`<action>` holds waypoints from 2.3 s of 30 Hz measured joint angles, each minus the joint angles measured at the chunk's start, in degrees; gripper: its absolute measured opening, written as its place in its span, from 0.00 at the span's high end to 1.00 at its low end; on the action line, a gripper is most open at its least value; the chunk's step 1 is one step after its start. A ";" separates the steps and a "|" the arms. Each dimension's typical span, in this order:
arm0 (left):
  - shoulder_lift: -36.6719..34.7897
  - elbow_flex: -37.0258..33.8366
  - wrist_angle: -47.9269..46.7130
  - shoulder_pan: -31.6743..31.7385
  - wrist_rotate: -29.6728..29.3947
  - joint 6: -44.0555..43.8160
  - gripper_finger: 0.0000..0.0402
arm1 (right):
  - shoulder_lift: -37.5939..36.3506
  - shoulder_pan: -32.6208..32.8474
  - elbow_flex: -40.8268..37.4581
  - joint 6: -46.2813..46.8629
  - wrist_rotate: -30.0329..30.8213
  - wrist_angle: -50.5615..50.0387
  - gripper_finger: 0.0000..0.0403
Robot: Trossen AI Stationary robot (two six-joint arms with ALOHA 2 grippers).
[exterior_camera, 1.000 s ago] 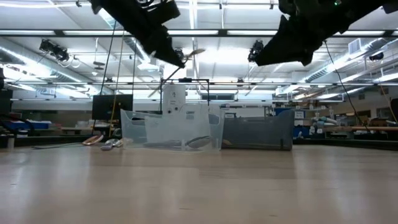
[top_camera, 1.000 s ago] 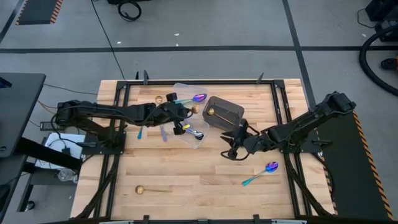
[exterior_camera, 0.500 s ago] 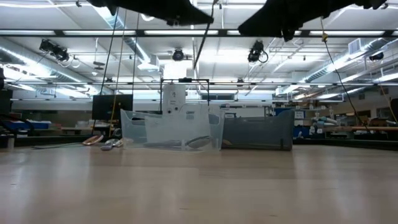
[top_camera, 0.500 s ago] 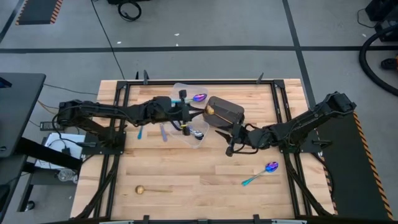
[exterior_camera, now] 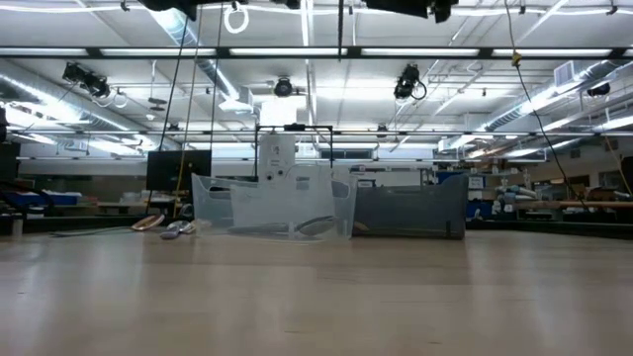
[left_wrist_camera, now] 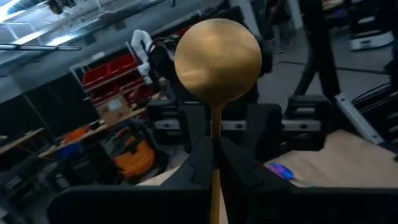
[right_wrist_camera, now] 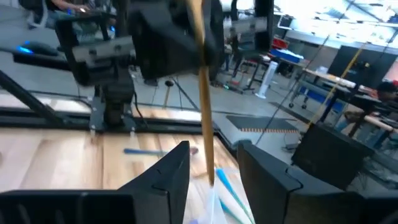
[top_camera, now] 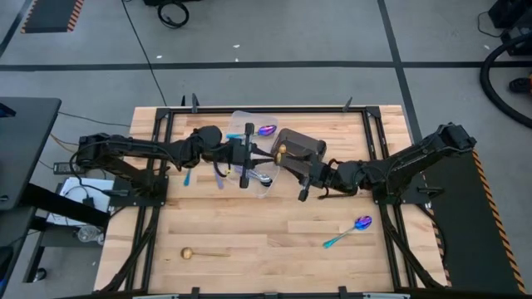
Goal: Sort silverware by color (type)
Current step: Put the gold spoon into the black bin
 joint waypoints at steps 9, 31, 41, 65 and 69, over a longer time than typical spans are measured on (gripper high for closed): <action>0.00 0.00 6.17 0.00 1.69 -3.46 0.96 | 0.00 -4.16 4.89 -2.62 -8.84 -5.69 0.61; 2.98 0.02 18.45 0.00 3.42 -4.07 0.95 | 0.00 -11.77 6.97 -9.40 -28.24 0.91 0.74; 3.39 0.02 19.06 0.94 3.44 -4.38 0.95 | 0.00 -11.84 6.97 -8.83 -27.34 -0.29 0.94; -2.95 -0.02 -3.93 3.23 1.55 -7.07 0.54 | -2.16 -10.65 6.93 -5.91 -19.05 -6.58 0.92; -4.35 -0.02 -9.46 3.23 -2.19 -8.76 0.55 | -2.05 -11.80 6.92 -5.37 -15.43 -9.15 0.92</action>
